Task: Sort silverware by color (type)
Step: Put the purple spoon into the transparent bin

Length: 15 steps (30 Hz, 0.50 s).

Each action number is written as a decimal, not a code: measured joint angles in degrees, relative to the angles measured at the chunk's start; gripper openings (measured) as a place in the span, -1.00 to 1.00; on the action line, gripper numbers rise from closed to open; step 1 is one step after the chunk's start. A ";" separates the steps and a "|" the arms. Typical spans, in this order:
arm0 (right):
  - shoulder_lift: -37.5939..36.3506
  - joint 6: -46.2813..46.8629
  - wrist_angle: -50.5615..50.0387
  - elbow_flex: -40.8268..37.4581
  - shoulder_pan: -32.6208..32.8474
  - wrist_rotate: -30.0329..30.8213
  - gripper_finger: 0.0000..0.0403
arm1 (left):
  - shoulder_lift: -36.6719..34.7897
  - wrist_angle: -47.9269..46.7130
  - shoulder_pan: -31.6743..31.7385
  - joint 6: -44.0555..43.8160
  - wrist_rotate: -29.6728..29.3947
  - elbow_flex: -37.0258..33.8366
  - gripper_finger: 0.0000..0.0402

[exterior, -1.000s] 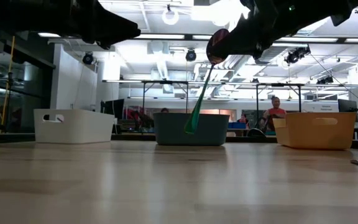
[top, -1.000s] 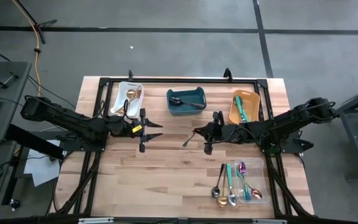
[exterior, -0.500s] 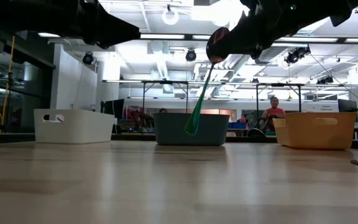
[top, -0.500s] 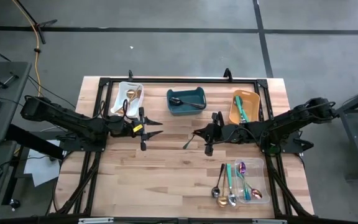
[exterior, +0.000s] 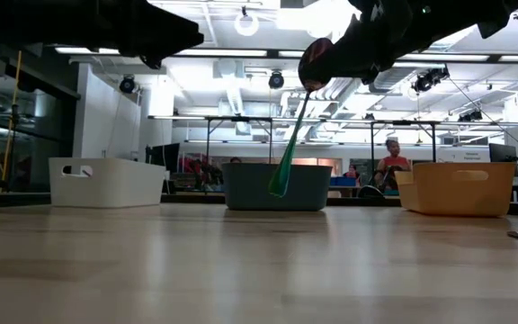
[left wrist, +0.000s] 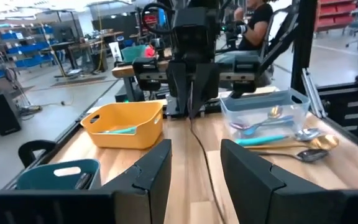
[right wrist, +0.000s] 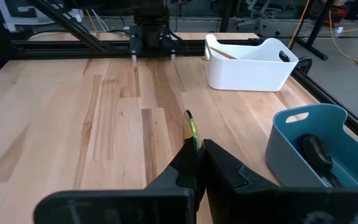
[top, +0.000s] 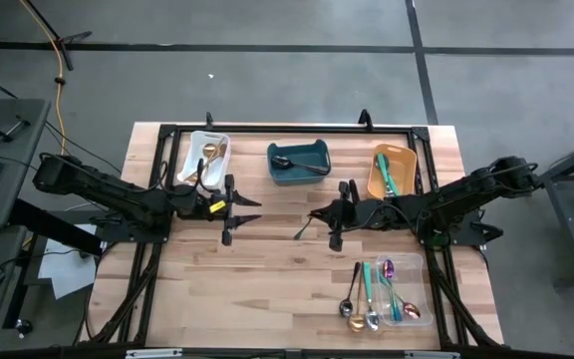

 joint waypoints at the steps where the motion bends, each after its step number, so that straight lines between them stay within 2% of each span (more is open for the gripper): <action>1: 0.02 0.08 0.00 0.00 0.00 0.00 -0.99 | 0.00 -0.04 0.00 0.74 -0.08 0.00 -0.35; 15: 0.02 0.44 0.02 0.00 0.00 0.02 -0.99 | 0.00 -0.17 0.02 0.75 -1.38 0.00 -0.35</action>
